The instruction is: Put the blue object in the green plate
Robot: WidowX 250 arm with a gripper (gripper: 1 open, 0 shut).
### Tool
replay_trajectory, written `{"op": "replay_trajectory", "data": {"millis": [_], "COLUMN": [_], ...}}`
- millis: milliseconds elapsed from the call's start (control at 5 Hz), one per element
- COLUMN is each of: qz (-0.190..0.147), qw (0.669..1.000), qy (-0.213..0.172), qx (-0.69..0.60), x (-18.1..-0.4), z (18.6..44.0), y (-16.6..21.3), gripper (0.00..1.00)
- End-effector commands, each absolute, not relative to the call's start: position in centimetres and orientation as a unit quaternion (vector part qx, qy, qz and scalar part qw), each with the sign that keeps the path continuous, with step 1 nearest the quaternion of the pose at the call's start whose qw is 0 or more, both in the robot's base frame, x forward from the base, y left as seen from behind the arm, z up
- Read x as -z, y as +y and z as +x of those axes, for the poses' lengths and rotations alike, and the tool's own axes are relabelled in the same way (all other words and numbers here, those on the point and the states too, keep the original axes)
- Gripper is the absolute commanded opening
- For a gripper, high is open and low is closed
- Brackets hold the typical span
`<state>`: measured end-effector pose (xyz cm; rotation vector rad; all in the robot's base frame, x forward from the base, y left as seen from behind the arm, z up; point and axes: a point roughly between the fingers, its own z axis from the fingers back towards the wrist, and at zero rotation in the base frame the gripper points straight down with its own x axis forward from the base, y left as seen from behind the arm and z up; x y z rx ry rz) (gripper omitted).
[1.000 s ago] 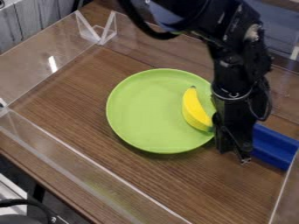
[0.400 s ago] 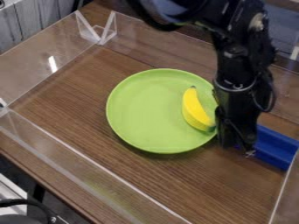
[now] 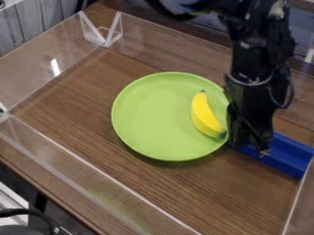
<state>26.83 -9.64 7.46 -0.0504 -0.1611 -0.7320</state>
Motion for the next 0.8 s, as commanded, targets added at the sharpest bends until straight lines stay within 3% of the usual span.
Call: {"op": "replay_trajectory", "data": {"millis": [0, 400, 600], "qz": [-0.017, 0.006, 0.002], "qw": [0.926, 0.928, 0.928], "qy": [-0.121, -0.166, -0.17], "qx": [0.356, 0.333, 0.333], "x": [-10.9, -16.5, -16.2], "z": [27.8, 28.3, 28.1], "y": [-9.9, -8.9, -9.1], "gripper": [0.0, 0.0, 0.0]}}
